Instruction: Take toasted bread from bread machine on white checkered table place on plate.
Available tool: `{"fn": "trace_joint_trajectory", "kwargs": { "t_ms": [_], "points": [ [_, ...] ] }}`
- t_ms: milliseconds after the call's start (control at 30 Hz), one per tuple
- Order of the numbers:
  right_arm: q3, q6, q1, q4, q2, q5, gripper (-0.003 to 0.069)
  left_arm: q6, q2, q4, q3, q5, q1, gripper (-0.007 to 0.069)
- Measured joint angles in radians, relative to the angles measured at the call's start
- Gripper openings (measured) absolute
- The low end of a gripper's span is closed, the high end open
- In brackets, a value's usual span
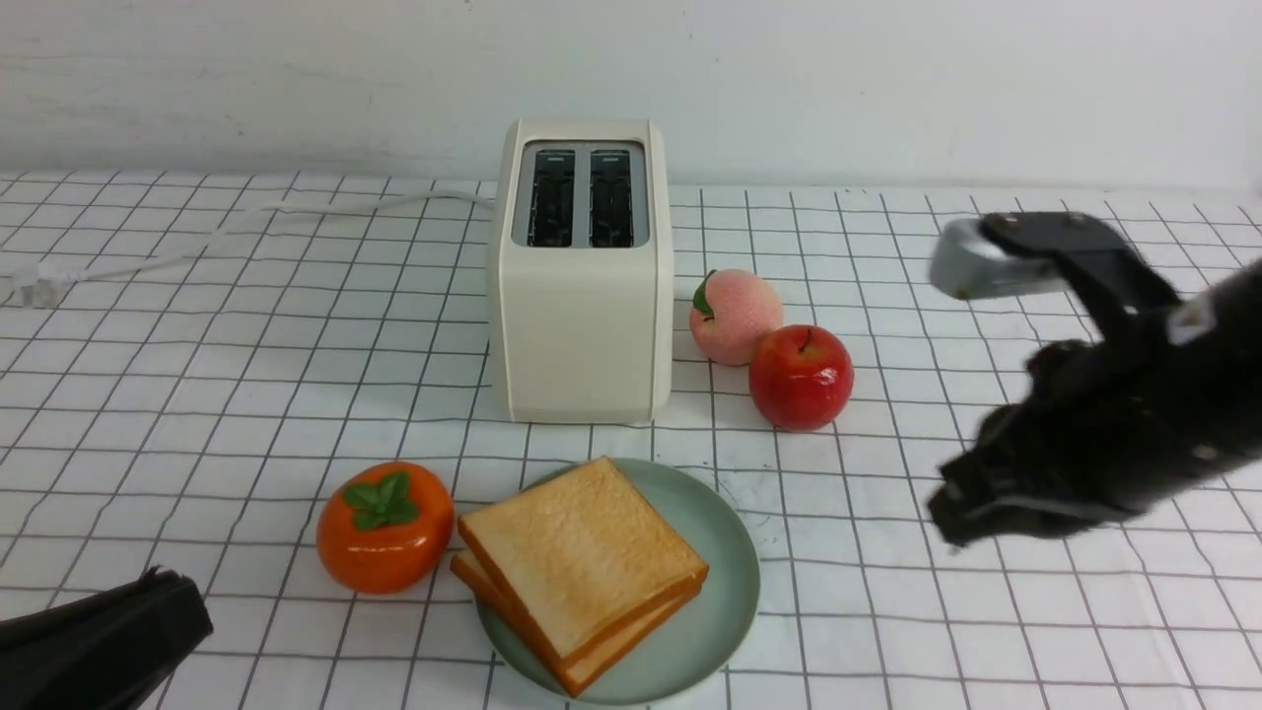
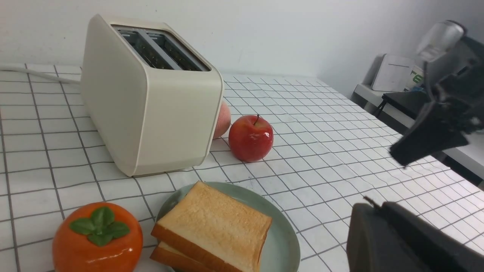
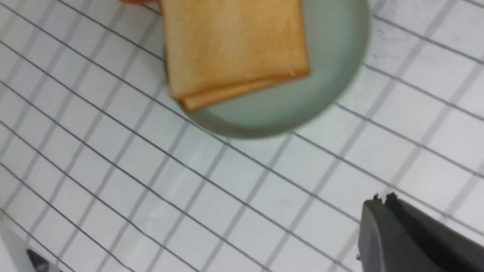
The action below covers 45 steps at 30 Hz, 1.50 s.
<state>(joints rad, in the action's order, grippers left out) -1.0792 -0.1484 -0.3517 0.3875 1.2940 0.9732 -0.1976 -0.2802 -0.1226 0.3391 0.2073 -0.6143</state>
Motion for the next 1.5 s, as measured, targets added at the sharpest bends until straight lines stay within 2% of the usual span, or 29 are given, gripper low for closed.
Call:
{"fn": "trace_joint_trajectory", "kwargs": {
  "t_ms": [33,67,100,300,500,667,1033,1167,1200,1233,1300,1500],
  "points": [
    [0.025,0.080,0.000,-0.092,-0.072,0.042,-0.0007,0.000,0.002,0.000,0.000,0.000,0.000,-0.0013],
    [0.029,0.097,0.000,-0.101,-0.081,0.053,-0.0007,0.000,0.002,0.000,0.000,0.001,0.000,-0.0013],
    [0.074,0.157,0.001,-0.175,-0.170,0.093,-0.0007,0.000,0.009,0.000,0.000,0.004,0.000,-0.0013],
    [0.261,0.276,0.001,-0.242,-0.484,0.124,-0.0006,0.000,0.020,0.001,0.001,0.020,0.000,-0.0013],
    [0.384,0.288,0.001,-0.242,-0.726,0.043,-0.0003,0.000,0.020,0.003,0.001,0.023,0.000,-0.0013],
    [0.417,0.288,0.001,-0.245,-0.839,0.045,0.0001,0.000,0.020,0.003,0.001,0.024,0.000,-0.0013],
    [0.420,0.288,0.003,-0.246,-0.890,0.090,0.0008,0.000,0.020,0.003,0.001,0.027,0.000,-0.0013],
    [0.437,0.288,0.061,-0.250,-0.943,0.081,0.0011,0.000,0.020,0.003,0.001,0.027,0.000,-0.0013],
    [0.468,0.288,0.131,-0.260,-0.994,0.034,0.0006,0.000,0.020,0.003,0.001,0.027,0.000,-0.0013],
    [0.479,0.288,0.139,-0.262,-1.008,0.026,0.0005,0.000,0.020,0.003,0.001,0.027,0.000,-0.0013],
    [0.574,0.266,0.225,-0.268,-1.092,-0.120,-0.0011,0.000,0.020,0.003,0.001,0.027,0.000,-0.0013],
    [0.949,0.217,0.311,-0.302,-1.240,-0.633,-0.0020,0.000,0.020,0.003,0.001,0.027,0.000,-0.0013]
  ]
}}
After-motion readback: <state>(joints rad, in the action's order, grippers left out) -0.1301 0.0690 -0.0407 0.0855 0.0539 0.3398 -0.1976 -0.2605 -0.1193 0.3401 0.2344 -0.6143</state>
